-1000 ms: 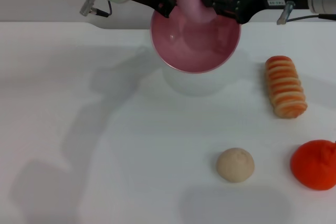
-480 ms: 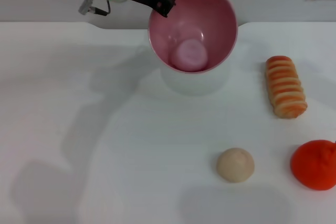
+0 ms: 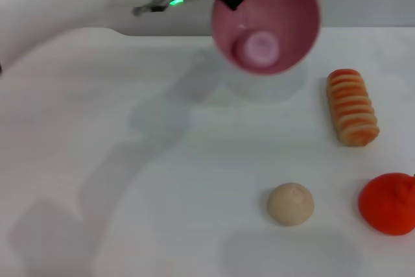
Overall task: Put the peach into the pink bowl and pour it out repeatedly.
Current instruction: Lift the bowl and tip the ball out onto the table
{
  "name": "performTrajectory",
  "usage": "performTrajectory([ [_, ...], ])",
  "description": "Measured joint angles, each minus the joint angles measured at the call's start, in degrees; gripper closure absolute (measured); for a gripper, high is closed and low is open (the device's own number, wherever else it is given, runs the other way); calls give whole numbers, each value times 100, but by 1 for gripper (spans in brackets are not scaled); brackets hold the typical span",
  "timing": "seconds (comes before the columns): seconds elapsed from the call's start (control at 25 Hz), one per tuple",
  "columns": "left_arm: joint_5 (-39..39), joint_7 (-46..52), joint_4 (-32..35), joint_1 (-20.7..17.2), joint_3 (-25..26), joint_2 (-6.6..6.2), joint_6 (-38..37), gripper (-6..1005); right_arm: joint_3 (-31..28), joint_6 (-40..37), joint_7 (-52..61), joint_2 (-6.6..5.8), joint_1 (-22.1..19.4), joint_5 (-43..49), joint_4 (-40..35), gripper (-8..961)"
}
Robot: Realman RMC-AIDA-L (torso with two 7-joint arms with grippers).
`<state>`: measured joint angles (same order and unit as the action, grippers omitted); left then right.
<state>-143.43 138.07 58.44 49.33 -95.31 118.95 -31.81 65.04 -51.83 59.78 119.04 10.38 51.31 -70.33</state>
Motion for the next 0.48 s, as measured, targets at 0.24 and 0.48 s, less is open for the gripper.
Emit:
performTrajectory([
  [0.24, 317, 15, -90, -276, -839, 4, 1660, 953, -356, -46, -1089, -7, -190, -1378, 812, 470],
  [0.48, 461, 17, 88, -739, -1650, 3, 3028, 953, -851, -317, -1239, -48, -232, -1699, 1215, 471],
])
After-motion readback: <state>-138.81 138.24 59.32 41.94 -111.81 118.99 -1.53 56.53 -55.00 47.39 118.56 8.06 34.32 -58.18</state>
